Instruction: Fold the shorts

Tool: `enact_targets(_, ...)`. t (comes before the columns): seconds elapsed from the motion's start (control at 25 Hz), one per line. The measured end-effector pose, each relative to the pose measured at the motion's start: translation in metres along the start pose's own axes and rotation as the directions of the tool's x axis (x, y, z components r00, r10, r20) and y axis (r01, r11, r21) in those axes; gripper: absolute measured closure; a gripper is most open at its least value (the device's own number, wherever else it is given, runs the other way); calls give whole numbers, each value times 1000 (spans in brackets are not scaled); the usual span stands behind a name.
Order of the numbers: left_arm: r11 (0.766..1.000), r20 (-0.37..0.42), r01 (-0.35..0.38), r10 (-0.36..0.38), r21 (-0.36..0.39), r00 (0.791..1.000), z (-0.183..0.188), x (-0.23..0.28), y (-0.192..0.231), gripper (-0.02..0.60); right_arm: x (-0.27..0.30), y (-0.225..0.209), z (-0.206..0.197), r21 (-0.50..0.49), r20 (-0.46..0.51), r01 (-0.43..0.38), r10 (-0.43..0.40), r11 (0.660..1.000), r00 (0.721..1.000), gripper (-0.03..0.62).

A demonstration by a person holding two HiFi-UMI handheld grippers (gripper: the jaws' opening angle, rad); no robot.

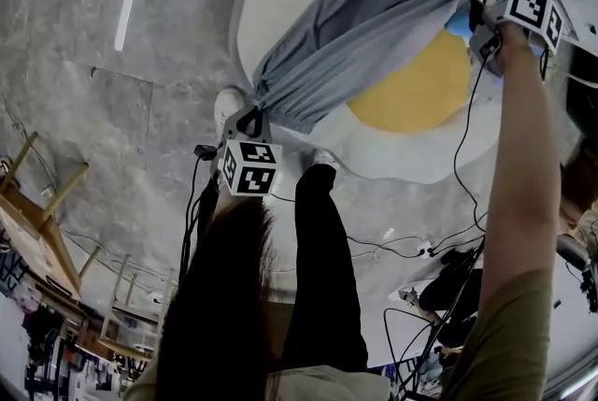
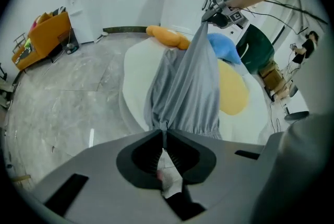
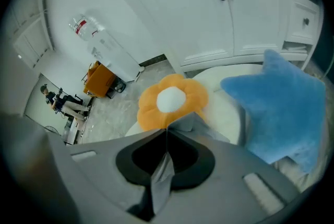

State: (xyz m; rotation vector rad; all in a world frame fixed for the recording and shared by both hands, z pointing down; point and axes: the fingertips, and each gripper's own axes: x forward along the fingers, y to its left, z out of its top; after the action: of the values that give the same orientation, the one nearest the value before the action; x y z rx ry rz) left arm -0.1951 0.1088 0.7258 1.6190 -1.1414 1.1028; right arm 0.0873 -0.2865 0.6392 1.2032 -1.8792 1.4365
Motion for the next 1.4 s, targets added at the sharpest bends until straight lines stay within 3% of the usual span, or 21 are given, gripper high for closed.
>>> enact_targets(0.28,1000,-112,15,-16,-2,994,-13,42,50,549,106,47,-5,-66,-50,51,-54,996,997,579)
enact_targets(0.48,996,-155,45,-33,72,987,-21,61,52,545,137,48,-8,-85,-60,94,-100,992,993,576)
enact_targets(0.56,995,-169,46,-30,90,985,-23,62,52,527,137,49,-10,-90,-66,85,-91,992,994,546)
enact_targets(0.6,994,-176,56,-38,96,984,-24,62,51,496,135,52,-12,-99,-75,64,-71,993,995,458)
enact_targets(0.64,992,-182,72,-52,102,982,-25,61,49,432,132,56,-14,-117,-88,35,-45,993,995,294)
enact_targets(0.68,990,-187,91,-69,112,980,-26,60,48,370,128,60,-17,-143,-103,10,-25,990,994,244)
enact_targets(0.8,975,-206,149,-114,166,972,-27,53,48,242,105,64,-21,-205,-98,-3,-17,979,995,243)
enact_targets(0.92,954,-238,196,-141,226,961,-25,45,51,219,72,62,-38,-183,-56,-9,-2,983,998,243)
enact_targets(1.04,930,-283,218,-133,297,950,-21,39,54,219,41,61,-111,-229,-138,-19,-13,973,990,243)
enact_targets(1.16,900,-300,235,-124,368,946,-9,36,59,219,19,64,-229,-245,-279,0,-70,970,958,243)
enact_targets(1.28,895,-288,253,-149,368,946,7,35,62,221,16,73,-330,-63,-320,50,-68,997,945,243)
enact_targets(1.4,900,-262,251,-161,358,952,17,38,63,220,19,76,-396,159,-248,155,-112,975,962,243)
